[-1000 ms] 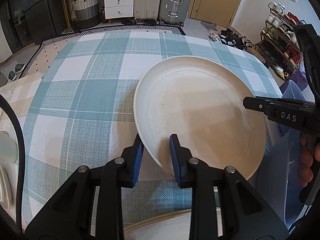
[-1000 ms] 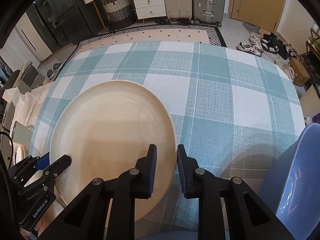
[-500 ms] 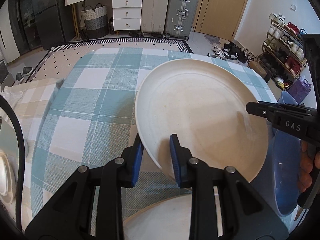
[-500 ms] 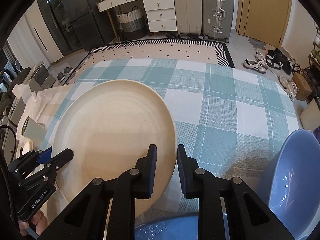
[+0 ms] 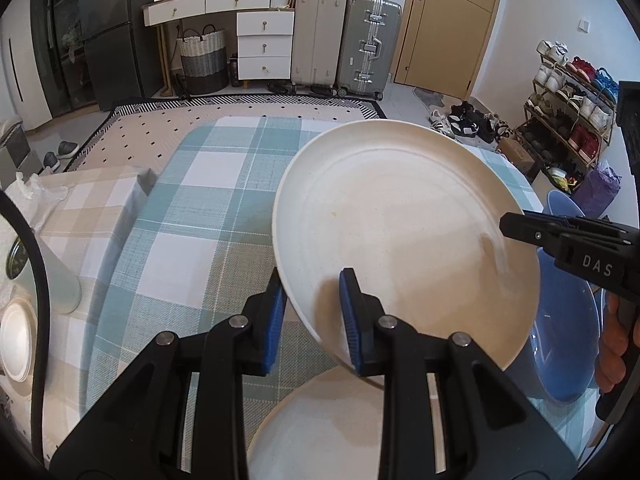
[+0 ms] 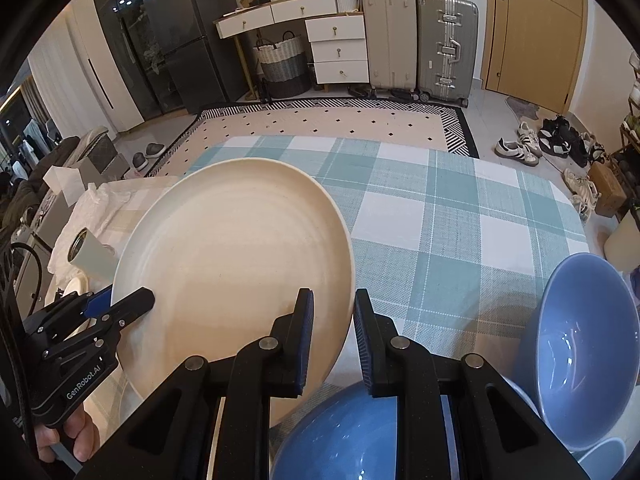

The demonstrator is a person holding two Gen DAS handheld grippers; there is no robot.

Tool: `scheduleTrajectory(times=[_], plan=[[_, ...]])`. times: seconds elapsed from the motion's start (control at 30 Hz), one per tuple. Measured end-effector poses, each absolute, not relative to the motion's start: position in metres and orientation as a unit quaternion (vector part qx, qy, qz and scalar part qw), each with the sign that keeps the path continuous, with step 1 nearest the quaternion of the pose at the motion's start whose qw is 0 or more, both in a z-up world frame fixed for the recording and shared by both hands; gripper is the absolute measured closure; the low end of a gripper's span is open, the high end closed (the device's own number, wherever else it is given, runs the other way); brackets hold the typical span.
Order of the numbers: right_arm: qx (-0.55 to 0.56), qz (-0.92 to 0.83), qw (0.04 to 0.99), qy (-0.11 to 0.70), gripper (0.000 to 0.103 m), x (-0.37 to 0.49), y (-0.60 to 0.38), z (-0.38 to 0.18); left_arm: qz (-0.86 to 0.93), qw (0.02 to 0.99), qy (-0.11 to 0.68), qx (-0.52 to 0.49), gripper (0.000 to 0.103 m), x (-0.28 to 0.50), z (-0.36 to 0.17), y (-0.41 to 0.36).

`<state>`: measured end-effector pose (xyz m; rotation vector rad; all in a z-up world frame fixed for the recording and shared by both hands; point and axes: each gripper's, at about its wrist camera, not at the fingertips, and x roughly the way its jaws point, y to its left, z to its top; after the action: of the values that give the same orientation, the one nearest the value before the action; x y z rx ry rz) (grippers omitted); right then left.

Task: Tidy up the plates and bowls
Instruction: 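Lift the left gripper's cream plate over the plate held by the right gripper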

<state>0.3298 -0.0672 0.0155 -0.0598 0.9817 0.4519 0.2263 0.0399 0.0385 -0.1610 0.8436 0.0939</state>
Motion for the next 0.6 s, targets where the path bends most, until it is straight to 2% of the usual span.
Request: scheduleTrajectory(times=[0.6], plan=[[-0.021, 0.238, 0.864, 0.444, 0.082, 0.278, -0.067, 0.035, 0.05, 0.916, 0.392, -0.077, 0.08, 0.164, 0.065, 0.035]])
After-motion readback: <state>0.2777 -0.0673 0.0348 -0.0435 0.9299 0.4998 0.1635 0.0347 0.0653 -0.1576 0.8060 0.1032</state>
